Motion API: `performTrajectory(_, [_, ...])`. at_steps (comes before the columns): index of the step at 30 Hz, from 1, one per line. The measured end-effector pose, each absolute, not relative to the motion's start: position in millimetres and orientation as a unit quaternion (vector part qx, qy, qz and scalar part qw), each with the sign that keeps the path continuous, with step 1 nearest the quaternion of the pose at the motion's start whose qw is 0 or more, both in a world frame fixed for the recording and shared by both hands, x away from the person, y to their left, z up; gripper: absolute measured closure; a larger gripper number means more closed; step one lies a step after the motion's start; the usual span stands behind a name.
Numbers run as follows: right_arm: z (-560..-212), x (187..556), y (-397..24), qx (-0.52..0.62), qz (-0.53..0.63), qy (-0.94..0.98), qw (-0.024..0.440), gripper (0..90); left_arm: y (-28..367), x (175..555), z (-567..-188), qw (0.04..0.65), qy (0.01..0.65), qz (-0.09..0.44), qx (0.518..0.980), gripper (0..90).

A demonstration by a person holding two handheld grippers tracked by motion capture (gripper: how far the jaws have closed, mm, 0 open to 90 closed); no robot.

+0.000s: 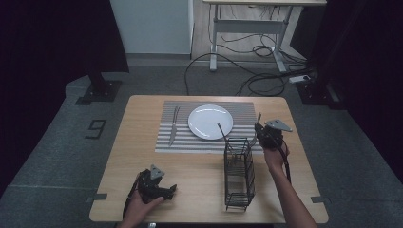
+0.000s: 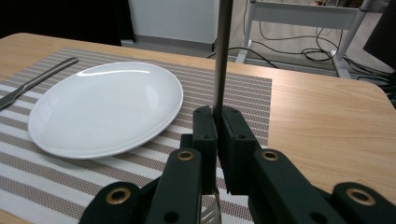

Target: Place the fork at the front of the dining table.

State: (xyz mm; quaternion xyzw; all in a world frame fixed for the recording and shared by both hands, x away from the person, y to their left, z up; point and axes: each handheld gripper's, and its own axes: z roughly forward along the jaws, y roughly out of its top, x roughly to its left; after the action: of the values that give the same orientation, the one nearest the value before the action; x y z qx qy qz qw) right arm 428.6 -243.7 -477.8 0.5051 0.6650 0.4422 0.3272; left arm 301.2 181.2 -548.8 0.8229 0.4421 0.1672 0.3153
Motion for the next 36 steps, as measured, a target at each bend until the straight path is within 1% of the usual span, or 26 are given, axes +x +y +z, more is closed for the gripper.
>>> performTrajectory(29, [-492,447,-240,0.510,0.423,0.676,0.323,85.5,181,301,-549,0.315,0.442,0.167,0.823,2.0])
performTrajectory(36, [-493,459,-234,0.511,0.416,0.680,0.321,86.6,181,301,-549,0.315,0.442,0.167,0.823,2.0])
